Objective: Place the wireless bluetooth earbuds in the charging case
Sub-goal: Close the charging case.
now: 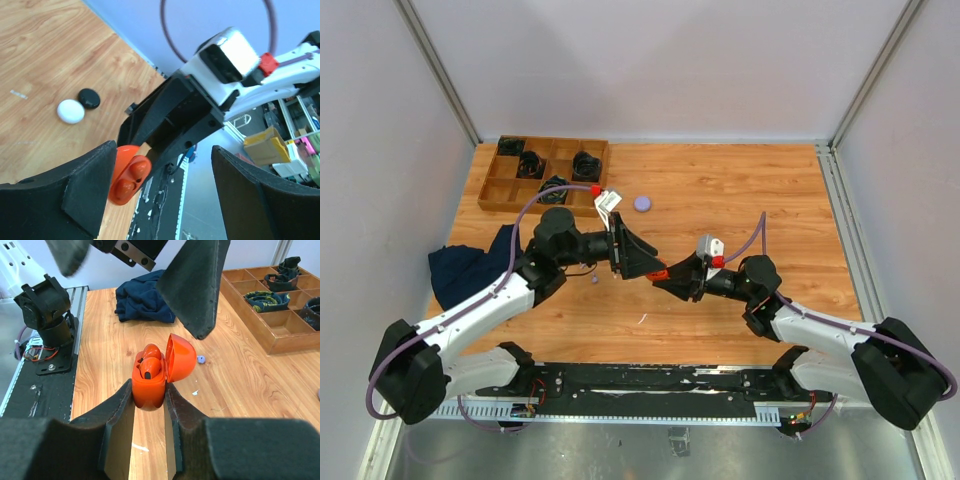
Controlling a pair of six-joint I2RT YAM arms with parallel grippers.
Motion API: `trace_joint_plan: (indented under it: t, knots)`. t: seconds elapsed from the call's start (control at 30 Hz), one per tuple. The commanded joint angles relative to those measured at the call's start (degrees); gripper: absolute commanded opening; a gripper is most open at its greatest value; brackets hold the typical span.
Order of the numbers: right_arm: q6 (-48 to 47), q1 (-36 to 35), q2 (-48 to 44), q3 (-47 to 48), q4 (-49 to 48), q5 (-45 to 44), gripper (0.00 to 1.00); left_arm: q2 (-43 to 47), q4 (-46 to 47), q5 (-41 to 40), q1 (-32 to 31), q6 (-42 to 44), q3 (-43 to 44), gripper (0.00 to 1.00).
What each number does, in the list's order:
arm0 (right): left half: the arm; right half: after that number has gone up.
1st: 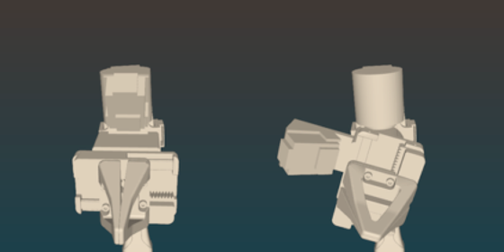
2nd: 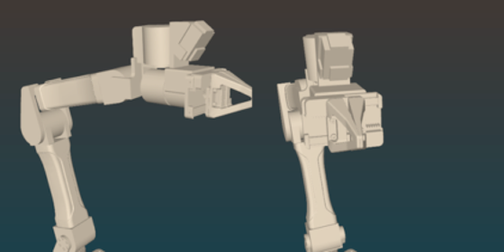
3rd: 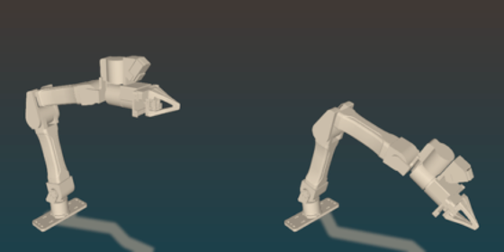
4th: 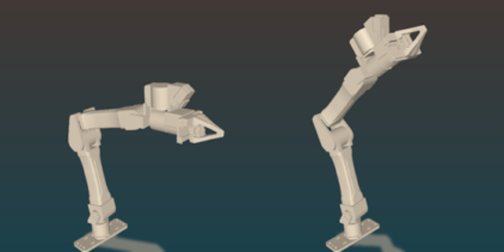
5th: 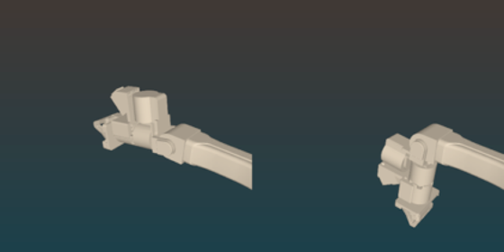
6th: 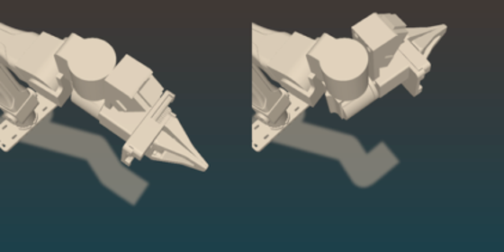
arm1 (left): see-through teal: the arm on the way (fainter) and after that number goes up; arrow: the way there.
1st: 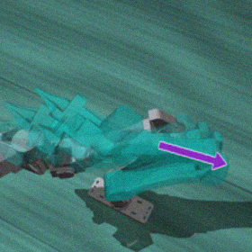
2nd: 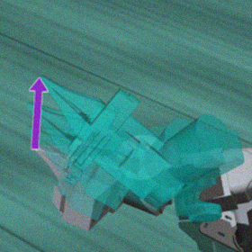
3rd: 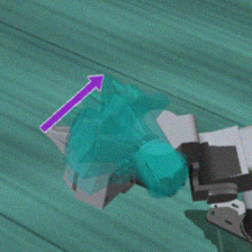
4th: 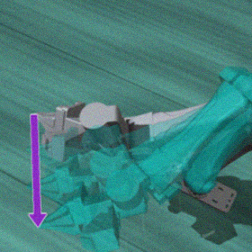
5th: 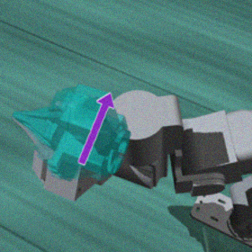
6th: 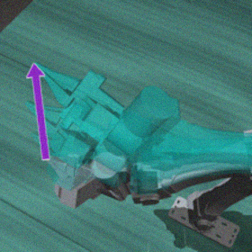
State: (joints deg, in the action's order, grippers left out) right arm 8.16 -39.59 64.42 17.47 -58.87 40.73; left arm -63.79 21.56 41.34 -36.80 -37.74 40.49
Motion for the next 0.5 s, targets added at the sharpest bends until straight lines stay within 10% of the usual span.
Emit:
trace_joint_plan:
  t: [0.0, 0.47]
  knots:
    - [1.24, 0.76, -0.54, 1.69, -2.18, 0.93, 0.1, 0.66, -6.08, -4.89, 0.63, 2.13, 0.44, 0.82]
    - [1.47, 0.88, -0.26, 1.34, -3.77, -0.22, 0.1, -1.98, -3.72, 2.02, 0.76, 0.77, -0.33, 0.79]
